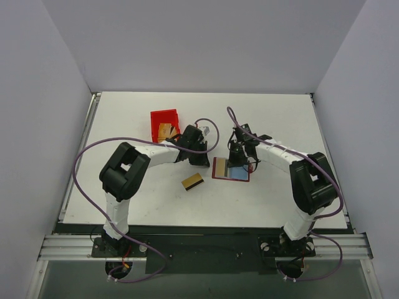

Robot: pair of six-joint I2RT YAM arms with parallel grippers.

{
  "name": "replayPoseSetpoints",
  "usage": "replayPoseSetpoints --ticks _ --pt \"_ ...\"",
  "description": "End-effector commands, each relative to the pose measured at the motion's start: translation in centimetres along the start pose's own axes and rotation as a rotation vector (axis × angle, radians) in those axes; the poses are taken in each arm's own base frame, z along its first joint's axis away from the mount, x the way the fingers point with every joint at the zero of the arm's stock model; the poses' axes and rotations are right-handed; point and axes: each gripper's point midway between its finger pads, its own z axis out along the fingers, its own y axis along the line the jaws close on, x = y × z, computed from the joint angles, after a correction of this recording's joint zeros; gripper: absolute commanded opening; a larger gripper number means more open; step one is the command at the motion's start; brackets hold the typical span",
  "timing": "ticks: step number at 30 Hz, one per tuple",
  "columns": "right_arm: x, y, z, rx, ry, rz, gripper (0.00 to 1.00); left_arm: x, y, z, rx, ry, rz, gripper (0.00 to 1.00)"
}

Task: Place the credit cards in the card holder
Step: Insert the credit card into the card holder.

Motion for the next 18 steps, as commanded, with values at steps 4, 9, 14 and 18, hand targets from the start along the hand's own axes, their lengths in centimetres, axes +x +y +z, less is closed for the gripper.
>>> replayPoseSetpoints --ticks 4,9,14,18 --pt "-1.0 5.5 -2.3 -0.174 -0.058 -0.140 0.00 -3.1 0.7 -4.9 -0.125 -0.152 0.020 0.00" --pt "-1.0 8.2 -1.9 -0.234 -0.053 -0.180 0.00 -2.3 3.3 -7.1 -0.248 -0.179 -0.003 0.00" --pt "-0.2 9.6 0.3 -0.245 0.006 -0.164 0.00 -0.8 5.5 -8.6 -0.356 -0.168 -0.027 0.00" --pt "0.7 10.4 1.7 -0.256 0.044 -0.150 0.00 1.1 7.0 -8.9 -0.406 -0.141 -0.047 0.00"
